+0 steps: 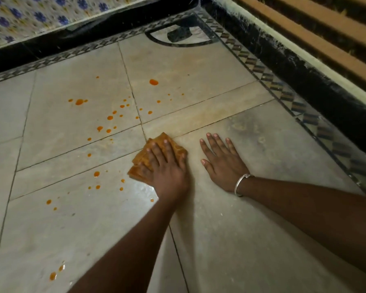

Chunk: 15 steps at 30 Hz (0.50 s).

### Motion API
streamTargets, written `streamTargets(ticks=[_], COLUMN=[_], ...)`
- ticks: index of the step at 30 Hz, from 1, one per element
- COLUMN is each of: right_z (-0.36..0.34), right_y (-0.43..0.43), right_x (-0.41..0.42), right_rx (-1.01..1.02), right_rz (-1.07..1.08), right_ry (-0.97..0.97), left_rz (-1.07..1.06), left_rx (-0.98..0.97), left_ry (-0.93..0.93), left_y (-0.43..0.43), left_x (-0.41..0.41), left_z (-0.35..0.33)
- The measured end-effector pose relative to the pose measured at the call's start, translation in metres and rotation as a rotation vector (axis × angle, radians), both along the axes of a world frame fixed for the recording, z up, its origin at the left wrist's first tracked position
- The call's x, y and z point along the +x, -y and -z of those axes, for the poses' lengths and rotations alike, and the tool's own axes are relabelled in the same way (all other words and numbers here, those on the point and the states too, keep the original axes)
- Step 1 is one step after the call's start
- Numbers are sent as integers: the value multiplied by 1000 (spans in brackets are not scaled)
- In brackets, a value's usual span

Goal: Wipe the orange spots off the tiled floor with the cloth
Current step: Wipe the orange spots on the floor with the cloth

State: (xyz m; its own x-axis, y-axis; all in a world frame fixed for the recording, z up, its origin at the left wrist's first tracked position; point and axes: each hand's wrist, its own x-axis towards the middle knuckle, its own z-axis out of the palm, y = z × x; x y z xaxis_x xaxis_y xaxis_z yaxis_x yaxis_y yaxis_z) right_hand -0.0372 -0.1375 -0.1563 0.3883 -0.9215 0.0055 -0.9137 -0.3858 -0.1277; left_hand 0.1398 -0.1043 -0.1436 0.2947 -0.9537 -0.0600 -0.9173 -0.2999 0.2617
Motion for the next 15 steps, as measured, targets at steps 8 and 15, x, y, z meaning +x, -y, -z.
streamTargets(ticks=[8, 15], right_z=[2, -9], right_y=[1, 3], right_x=[0, -2], right_rx=[2, 114], right_rz=[-2, -22], right_ry=[-2, -32], left_rz=[315, 295], left_rx=[18, 120], left_ry=[36, -127], left_y=[53, 50], left_x=[14, 56], left_z=[-2, -28])
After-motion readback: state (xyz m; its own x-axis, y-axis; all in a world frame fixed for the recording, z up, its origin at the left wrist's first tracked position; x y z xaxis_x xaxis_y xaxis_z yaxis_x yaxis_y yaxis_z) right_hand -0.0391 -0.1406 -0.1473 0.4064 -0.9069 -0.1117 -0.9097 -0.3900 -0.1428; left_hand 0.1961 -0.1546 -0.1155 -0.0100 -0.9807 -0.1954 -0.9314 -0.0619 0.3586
